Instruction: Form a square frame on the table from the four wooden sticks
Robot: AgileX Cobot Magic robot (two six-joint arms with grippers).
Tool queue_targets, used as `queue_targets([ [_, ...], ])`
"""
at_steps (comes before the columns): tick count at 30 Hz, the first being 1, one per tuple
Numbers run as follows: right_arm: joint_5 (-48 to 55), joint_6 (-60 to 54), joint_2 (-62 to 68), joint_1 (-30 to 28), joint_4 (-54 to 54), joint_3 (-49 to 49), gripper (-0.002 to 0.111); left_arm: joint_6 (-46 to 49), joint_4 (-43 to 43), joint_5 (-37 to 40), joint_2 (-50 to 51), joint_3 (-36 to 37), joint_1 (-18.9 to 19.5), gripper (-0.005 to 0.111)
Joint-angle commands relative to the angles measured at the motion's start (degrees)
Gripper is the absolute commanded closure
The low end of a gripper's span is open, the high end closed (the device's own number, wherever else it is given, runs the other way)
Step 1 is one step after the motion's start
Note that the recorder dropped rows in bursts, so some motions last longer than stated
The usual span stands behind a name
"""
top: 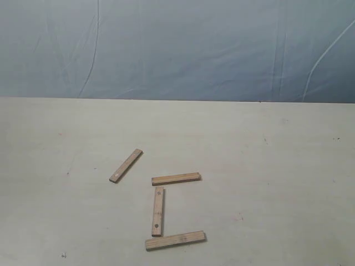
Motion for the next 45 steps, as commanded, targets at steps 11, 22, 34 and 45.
queue_targets([
  [11,-0.5,0.0,-0.5,0.2,-0.2,0.0,0.109,0.0,-11.6,-17.1,-0.3,0.2,0.0,0.106],
  [22,-0.5,0.0,-0.5,0.2,-0.2,0.0,0.109,-4.7,-15.2,-28.2,-0.3,0.2,0.0,0.106],
  [34,-0.5,0.0,-0.5,0.2,-0.2,0.0,0.109,-9.1,-12.8,-11.7,14.9,-19.5,0.0,0.107],
  [45,-0.5,0.0,-0.5,0.2,-0.2,0.0,0.109,22.5,-24.5,10.1,51.6,-44.4,-4.5,0.107],
])
